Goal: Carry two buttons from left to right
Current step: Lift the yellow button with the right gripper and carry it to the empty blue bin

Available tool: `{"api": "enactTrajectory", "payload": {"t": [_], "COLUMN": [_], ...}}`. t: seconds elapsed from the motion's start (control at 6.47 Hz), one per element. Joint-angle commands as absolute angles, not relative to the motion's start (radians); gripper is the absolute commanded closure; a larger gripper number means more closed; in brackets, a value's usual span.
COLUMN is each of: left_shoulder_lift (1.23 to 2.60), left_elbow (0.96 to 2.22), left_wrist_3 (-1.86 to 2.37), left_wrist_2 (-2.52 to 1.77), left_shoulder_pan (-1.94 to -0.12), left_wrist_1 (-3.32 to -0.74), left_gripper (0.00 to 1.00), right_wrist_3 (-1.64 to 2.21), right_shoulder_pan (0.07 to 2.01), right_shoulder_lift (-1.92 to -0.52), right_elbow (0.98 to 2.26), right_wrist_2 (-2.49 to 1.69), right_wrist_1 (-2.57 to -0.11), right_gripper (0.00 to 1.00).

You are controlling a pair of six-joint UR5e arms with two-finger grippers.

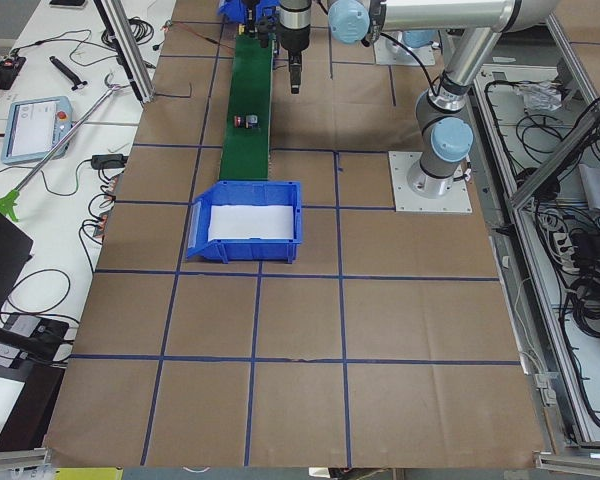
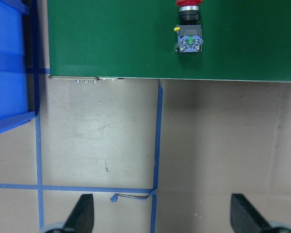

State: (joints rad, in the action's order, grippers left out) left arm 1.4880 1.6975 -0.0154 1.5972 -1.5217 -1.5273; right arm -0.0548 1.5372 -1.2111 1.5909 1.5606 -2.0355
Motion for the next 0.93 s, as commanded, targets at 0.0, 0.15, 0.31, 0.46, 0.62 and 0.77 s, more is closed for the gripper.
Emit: {"api": "enactTrajectory", "payload": {"t": [0.0,0.15,0.31,0.46,0.62,0.77], "left_shoulder_lift": [1.496,1.496,1.496,1.496,1.496,1.496], "left_elbow": [1.692,1.692,1.692,1.693,1.694,1.694], "left_wrist_3": [-0.003,-0.002,0.002,0.002,0.003,0.003], "left_wrist_2": [1.592,1.592,1.592,1.600,1.594,1.595], "left_shoulder_pan": [-1.522,-1.522,-1.528,-1.529,-1.531,-1.531], "left_wrist_1": [-1.526,-1.526,-1.526,-1.526,-1.526,-1.526], "left_gripper": [0.00,0.00,0.00,0.00,0.00,0.00], "right_wrist_3": [-0.221,-0.355,-0.488,-0.552,-0.584,-0.591], "right_shoulder_pan": [1.388,1.238,1.098,1.030,1.025,1.017], "right_shoulder_lift": [-1.325,-1.354,-1.338,-1.313,-1.289,-1.278], "right_elbow": [1.580,1.582,1.586,1.591,1.600,1.644], "right_wrist_2": [1.568,1.556,1.549,1.548,1.548,1.549], "right_wrist_1": [-1.933,-1.904,-1.907,-1.931,-1.971,-2.015], "right_gripper": [0.94,0.94,0.94,0.95,0.95,0.95]}}
